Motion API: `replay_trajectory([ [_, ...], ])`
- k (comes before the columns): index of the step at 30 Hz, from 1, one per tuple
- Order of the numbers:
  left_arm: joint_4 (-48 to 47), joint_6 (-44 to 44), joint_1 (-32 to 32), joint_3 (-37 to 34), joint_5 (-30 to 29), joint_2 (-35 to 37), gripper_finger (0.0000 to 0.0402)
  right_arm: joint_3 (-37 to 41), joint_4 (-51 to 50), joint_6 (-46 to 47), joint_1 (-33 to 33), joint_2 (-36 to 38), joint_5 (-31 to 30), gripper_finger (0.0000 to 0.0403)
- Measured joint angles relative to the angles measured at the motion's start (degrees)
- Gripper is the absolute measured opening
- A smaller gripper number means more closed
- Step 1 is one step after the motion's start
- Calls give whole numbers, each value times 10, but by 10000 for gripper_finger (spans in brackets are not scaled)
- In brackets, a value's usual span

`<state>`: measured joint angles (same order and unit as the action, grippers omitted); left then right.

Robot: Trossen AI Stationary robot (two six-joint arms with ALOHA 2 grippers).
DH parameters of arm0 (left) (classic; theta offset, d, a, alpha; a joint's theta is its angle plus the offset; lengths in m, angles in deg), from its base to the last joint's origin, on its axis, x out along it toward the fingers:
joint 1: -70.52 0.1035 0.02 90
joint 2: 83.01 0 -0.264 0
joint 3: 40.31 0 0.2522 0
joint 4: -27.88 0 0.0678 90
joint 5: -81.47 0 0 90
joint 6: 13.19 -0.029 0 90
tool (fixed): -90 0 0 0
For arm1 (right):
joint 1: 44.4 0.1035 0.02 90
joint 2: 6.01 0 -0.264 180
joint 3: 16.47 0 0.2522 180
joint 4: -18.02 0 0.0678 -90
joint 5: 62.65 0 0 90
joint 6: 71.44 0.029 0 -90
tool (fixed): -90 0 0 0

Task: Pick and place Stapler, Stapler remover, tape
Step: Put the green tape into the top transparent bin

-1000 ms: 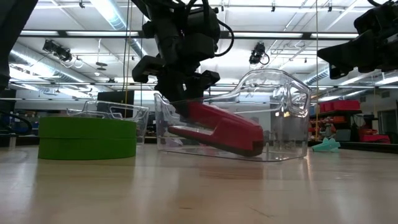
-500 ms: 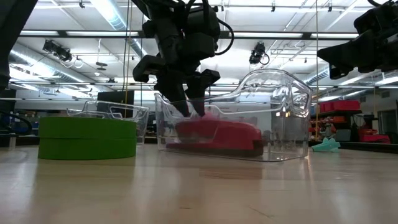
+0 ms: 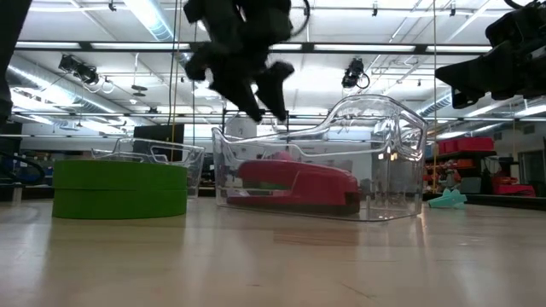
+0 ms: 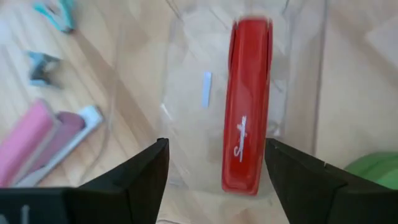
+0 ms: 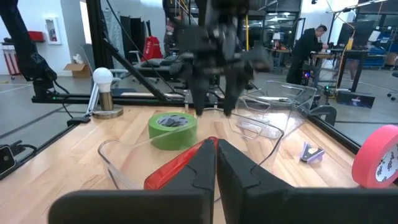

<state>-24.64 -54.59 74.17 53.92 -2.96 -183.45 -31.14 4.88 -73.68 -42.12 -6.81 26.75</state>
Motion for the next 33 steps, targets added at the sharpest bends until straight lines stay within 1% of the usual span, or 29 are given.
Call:
replay_trajectory([
  [9,-11,65,-41,0,-1,72,268,0,0,0,0,0,0,18],
  [17,-66,95,-85,0,-46,85,268,0,1,0,0,0,0,18],
  [22,-93,144,-114,0,-50,87,268,0,1,0,0,0,0,18],
  [27,-130,217,-152,0,-48,87,268,0,1,0,0,0,0,18],
  [33,-154,388,-182,0,-49,87,268,0,1,0,0,0,0,18],
])
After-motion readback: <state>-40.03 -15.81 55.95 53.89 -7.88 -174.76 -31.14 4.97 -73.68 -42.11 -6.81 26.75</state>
